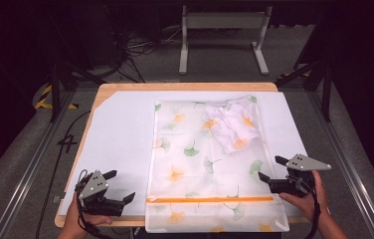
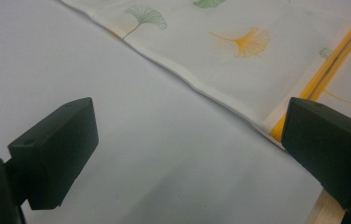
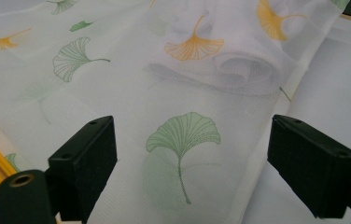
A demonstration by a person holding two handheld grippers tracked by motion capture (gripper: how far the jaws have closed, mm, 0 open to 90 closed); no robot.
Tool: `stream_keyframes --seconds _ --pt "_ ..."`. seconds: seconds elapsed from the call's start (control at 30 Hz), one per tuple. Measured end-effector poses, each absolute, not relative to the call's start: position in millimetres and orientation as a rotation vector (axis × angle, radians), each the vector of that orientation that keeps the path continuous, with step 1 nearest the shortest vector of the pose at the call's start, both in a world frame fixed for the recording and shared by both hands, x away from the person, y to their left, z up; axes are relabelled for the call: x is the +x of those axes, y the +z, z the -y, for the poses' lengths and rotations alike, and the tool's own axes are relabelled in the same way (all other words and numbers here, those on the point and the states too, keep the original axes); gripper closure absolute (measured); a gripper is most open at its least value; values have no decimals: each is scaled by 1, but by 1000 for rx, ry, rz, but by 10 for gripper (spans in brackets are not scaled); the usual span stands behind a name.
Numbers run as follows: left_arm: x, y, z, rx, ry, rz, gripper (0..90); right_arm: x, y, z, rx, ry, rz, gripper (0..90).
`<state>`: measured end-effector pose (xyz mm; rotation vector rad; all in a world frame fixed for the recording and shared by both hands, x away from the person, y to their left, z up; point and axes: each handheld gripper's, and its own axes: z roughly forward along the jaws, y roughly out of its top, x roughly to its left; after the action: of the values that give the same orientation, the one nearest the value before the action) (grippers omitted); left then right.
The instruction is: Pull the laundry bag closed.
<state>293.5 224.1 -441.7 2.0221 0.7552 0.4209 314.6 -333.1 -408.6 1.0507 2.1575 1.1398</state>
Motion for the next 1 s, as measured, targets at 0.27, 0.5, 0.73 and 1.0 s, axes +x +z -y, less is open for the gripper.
stream_keyframes --seconds 0.27,0.5,0.73,1.0 --pt "293 -445 -215 2075 370 -711 104 316 -410 330 1055 1187 -2186 159" --pt "288 -446 -209 2102 329 -667 194 314 -410 318 977 1264 -2280 276" --pt "283 -444 -203 2111 322 -623 204 317 -415 288 922 1245 -2377 273" --pt "277 -444 -193 2144 289 -525 510 317 -420 263 838 1211 -2446 283"
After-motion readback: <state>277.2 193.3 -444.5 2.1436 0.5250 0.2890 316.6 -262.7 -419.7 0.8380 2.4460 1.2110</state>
